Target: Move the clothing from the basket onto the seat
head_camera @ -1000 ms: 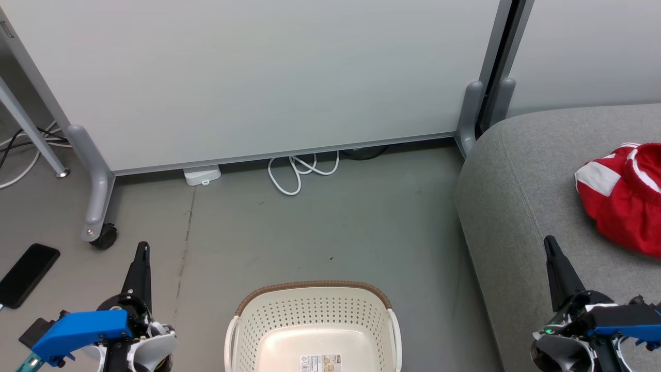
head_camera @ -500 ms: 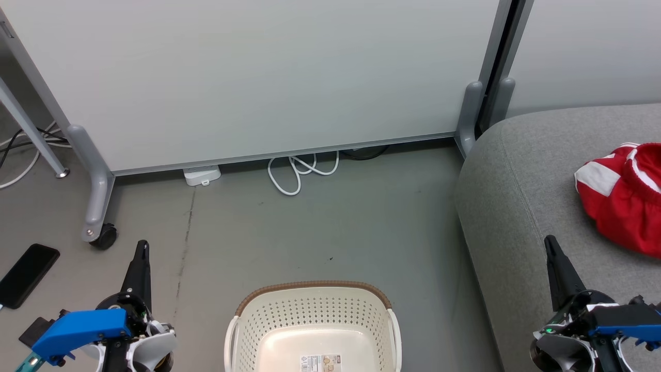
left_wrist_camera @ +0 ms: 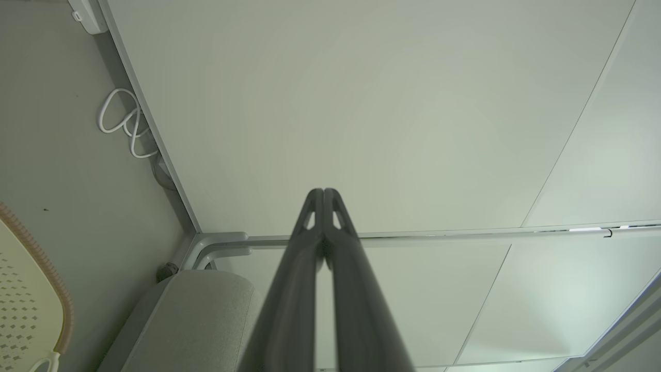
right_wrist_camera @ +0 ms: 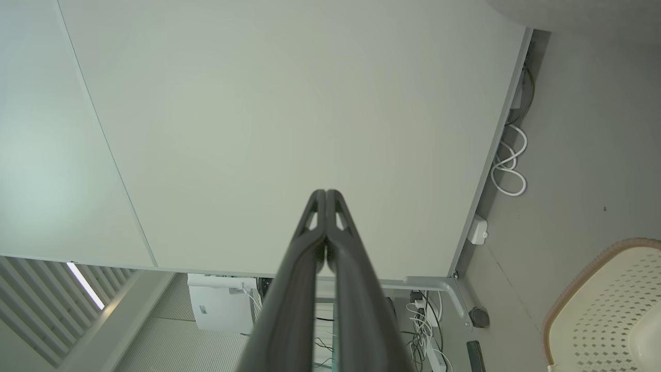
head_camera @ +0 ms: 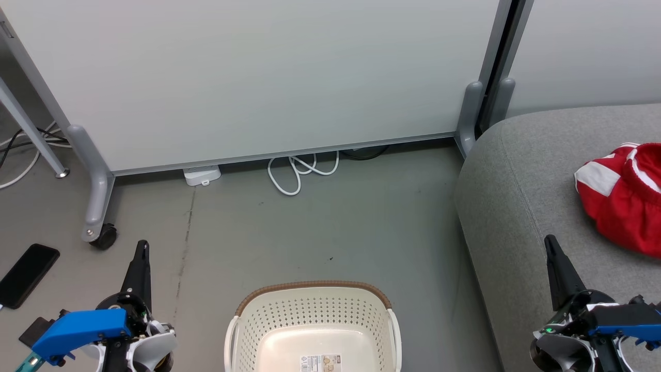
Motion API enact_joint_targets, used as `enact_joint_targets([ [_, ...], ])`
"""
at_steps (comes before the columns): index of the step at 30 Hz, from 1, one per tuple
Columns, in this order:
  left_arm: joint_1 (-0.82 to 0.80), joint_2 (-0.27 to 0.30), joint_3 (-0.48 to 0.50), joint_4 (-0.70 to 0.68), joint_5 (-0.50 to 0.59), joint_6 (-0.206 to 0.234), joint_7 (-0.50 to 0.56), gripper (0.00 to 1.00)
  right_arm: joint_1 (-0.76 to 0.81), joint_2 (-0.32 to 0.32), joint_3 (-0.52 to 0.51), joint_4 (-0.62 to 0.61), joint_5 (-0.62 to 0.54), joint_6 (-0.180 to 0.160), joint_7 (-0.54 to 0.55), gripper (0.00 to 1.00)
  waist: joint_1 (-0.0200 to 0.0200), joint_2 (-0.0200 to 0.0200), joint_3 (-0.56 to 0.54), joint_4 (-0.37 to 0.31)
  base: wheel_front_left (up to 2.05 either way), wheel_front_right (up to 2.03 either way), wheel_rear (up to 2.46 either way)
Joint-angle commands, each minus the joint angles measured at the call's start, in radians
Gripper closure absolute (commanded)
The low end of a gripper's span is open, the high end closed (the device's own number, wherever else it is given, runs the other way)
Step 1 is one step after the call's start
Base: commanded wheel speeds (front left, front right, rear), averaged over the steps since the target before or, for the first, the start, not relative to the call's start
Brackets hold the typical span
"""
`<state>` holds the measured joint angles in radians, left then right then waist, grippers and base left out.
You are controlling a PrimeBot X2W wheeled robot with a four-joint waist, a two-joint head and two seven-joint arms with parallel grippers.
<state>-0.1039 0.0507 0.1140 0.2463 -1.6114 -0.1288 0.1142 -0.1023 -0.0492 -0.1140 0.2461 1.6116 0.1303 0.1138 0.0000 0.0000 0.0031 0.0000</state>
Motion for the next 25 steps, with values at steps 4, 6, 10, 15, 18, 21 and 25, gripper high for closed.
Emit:
enact_joint_targets([
  [4,-0.010,-0.001,0.002,-0.003,-0.003,-0.004,0.003,1.00,-0.011,-0.002,-0.001,-0.003,0.003,0.001,0.003,1.00,0.0000,0.0000,0.000,0.000,0.00,0.00,0.00],
  [6,-0.010,-0.001,0.002,-0.003,-0.003,-0.004,0.003,1.00,-0.011,-0.002,-0.001,-0.003,0.003,0.001,0.003,1.00,0.0000,0.0000,0.000,0.000,0.00,0.00,0.00],
  [10,-0.010,-0.001,0.002,-0.003,-0.003,-0.004,0.003,1.00,-0.011,-0.002,-0.001,-0.003,0.003,0.001,0.003,1.00,0.0000,0.0000,0.000,0.000,0.00,0.00,0.00],
  [15,-0.010,-0.001,0.002,-0.003,-0.003,-0.004,0.003,1.00,-0.011,-0.002,-0.001,-0.003,0.003,0.001,0.003,1.00,0.0000,0.0000,0.000,0.000,0.00,0.00,0.00],
  [18,-0.010,-0.001,0.002,-0.003,-0.003,-0.004,0.003,1.00,-0.011,-0.002,-0.001,-0.003,0.003,0.001,0.003,1.00,0.0000,0.0000,0.000,0.000,0.00,0.00,0.00],
  [21,-0.010,-0.001,0.002,-0.003,-0.003,-0.004,0.003,1.00,-0.011,-0.002,-0.001,-0.003,0.003,0.001,0.003,1.00,0.0000,0.0000,0.000,0.000,0.00,0.00,0.00],
  [25,-0.010,-0.001,0.002,-0.003,-0.003,-0.004,0.003,1.00,-0.011,-0.002,-0.001,-0.003,0.003,0.001,0.003,1.00,0.0000,0.0000,0.000,0.000,0.00,0.00,0.00],
])
